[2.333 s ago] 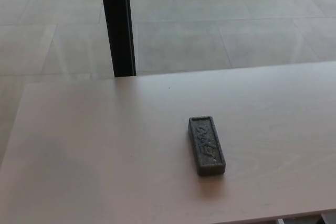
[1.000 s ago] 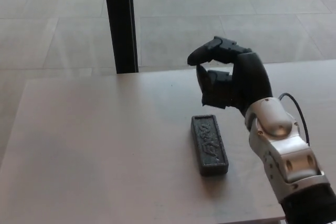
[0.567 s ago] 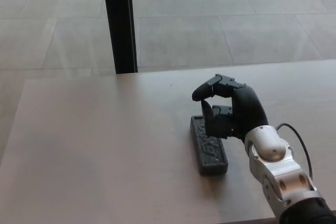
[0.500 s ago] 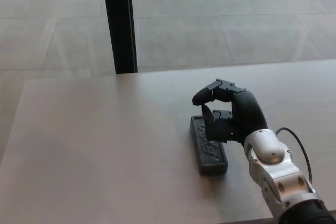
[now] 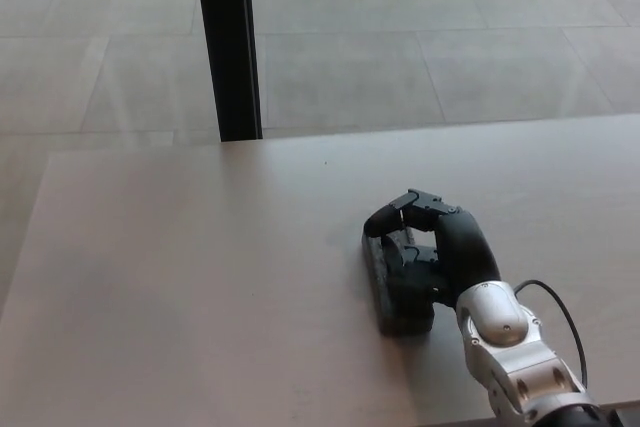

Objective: The robot uses its right hand to hold the eraser kept in the middle of the desk and use it to wipe the desk by swiping its surface twice

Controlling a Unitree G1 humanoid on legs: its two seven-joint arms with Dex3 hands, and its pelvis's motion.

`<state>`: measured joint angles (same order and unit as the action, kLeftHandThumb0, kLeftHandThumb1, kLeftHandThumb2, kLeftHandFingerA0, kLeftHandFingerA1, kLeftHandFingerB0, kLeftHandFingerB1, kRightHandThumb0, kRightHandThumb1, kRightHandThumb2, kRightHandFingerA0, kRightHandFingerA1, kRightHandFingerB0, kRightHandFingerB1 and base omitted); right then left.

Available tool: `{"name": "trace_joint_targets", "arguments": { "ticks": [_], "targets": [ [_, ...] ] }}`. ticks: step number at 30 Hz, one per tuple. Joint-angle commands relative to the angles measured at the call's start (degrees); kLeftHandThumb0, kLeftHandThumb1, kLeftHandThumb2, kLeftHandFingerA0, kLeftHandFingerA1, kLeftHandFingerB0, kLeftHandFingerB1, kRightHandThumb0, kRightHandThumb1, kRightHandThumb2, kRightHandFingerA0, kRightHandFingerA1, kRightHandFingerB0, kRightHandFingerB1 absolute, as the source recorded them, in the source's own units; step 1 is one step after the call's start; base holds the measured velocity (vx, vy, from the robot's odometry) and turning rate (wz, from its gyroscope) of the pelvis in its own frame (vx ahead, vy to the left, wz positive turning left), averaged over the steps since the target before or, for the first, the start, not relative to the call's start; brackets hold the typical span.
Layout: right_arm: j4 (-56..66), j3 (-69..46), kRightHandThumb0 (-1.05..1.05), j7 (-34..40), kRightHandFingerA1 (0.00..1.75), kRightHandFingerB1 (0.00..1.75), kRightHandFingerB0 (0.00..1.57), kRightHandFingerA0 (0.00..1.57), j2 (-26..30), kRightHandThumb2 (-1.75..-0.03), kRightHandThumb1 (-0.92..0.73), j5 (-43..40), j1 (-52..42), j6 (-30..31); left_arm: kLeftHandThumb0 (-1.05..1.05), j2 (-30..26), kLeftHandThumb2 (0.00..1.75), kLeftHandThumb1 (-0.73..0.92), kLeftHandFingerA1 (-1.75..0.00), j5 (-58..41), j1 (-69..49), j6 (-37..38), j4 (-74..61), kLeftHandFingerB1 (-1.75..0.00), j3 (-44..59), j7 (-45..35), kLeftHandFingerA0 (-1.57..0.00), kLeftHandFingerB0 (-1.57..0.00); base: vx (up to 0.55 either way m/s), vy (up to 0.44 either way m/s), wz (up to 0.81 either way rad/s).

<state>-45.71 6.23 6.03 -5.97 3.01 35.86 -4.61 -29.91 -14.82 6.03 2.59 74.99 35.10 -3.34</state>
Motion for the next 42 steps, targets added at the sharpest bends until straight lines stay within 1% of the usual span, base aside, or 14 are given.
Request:
{"name": "trace_joint_targets", "arguments": {
  "ticks": [1,11,16,18,19,21,22,23,24,27,35,36,37,42],
  "targets": [
    [-2.9,0.4,-0.31,1.7,1.75,1.63,0.78,0.97,1.7,-1.04,-0.61,2.8,-3.1,-1.7,-0.45,-1.3,0.61,0.73,-0.7,-0.9,0.4,-1.0,0.0,-0.55,0.0,0.0,-0.74,-0.58,0.0,0.0,0.0],
    [-8.9,8.7,-0.34,5.4,1.75,1.62,0.79,0.96,7.9,-0.99,-0.6,12.4,-5.4,-9.1,-0.46,-1.3,0.61,0.72,-0.7,-0.1,1.4,-0.6,0.1,-0.56,-1.2,0.7,-0.78,-0.62,0.0,0.0,0.0],
    [-9.8,11.7,-0.36,5.5,1.75,1.69,0.62,0.89,12.2,-0.8,-0.69,14.6,-4.5,-7.1,-0.46,-1.5,0.62,0.75,-0.71,-0.3,1.1,-0.4,-0.1,-0.55,-1.2,-0.2,-0.73,-0.58,0.0,0.0,0.0],
    [-10.6,11.5,-0.35,6.3,1.75,1.69,0.59,0.87,13.4,-0.9,-0.66,14.4,-4.0,-6.8,-0.45,-1.5,0.62,0.74,-0.7,-0.7,1.2,-0.6,-0.1,-0.55,-0.9,0.0,-0.74,-0.58,0.0,0.0,0.0],
    [-11.3,11.3,-0.35,7.0,1.57,0.75,0.47,0.79,15.0,-0.73,-0.72,14.8,-3.6,-6.3,-0.44,-1.4,0.62,0.74,-0.7,-0.9,1.3,-0.6,0.0,-0.57,-0.7,0.0,-0.73,-0.59,0.0,0.0,0.0],
    [-12.0,10.7,-0.35,6.8,1.57,0.75,0.47,0.79,16.1,-0.73,-0.72,14.4,-3.2,-5.9,-0.44,-1.3,0.62,0.74,-0.7,-0.8,1.4,-0.4,0.0,-0.57,-0.7,-0.2,-0.73,-0.59,0.0,0.0,0.0],
    [-12.7,10.3,-0.36,6.9,1.67,1.02,0.53,0.76,17.1,-0.76,-0.7,14.3,-3.3,-6.8,-0.44,-1.4,0.62,0.75,-0.71,-0.5,1.4,-0.3,0.0,-0.57,-1.0,0.1,-0.75,-0.59,0.0,0.0,0.0],
    [-13.2,8.7,-0.39,6.6,1.75,1.51,0.67,0.84,18.8,-0.79,-0.71,12.9,-4.0,-7.4,-0.45,-1.5,0.62,0.75,-0.72,-0.6,1.3,-0.2,-0.1,-0.56,-0.9,0.0,-0.74,-0.57,0.0,0.0,0.0],
    [-14.1,7.6,-0.38,6.8,1.75,1.63,0.6,0.84,20.1,-0.75,-0.73,12.3,-4.5,-8.9,-0.45,-1.5,0.62,0.75,-0.71,-0.4,1.3,-0.4,-0.1,-0.55,-1.1,0.5,-0.76,-0.58,0.0,0.0,0.0],
    [-15.2,5.7,-0.38,6.8,1.75,1.48,0.69,0.83,21.5,-0.69,-0.78,11.8,-4.6,-7.6,-0.44,-1.5,0.63,0.75,-0.7,-1.0,0.9,-0.6,0.0,-0.55,-0.4,0.3,-0.73,-0.58,0.0,0.0,0.0],
    [-17.0,-8.3,-0.33,2.8,1.75,1.58,0.7,0.93,25.4,-0.85,-0.66,2.9,-6.4,-6.9,-0.44,-1.5,0.62,0.75,-0.69,-1.3,0.3,-0.1,0.2,-0.54,0.3,0.4,-0.74,-0.56,0.0,0.0,0.0],
    [-17.4,-10.3,-0.27,1.8,1.75,1.45,0.72,1.14,26.5,-0.88,-0.62,1.9,-6.5,-6.9,-0.44,-1.2,0.62,0.75,-0.68,-1.0,0.0,0.4,0.2,-0.55,0.1,0.5,-0.75,-0.57,0.0,0.0,0.0],
    [-17.5,-10.8,-0.31,1.7,1.75,1.58,0.69,0.92,26.8,-0.84,-0.65,2.2,-6.6,-7.2,-0.44,-1.1,0.61,0.75,-0.69,-1.0,0.0,0.4,0.2,-0.55,0.1,0.4,-0.76,-0.57,0.0,0.0,0.0],
    [-19.4,-14.4,-0.27,0.9,1.75,1.61,0.59,0.84,29.8,-0.77,-0.64,1.4,-8.7,-10.2,-0.43,-1.6,0.61,0.73,-0.72,-1.5,-0.2,0.4,0.0,-0.56,0.7,0.0,-0.75,-0.59,0.0,0.0,0.0]
  ]
}}
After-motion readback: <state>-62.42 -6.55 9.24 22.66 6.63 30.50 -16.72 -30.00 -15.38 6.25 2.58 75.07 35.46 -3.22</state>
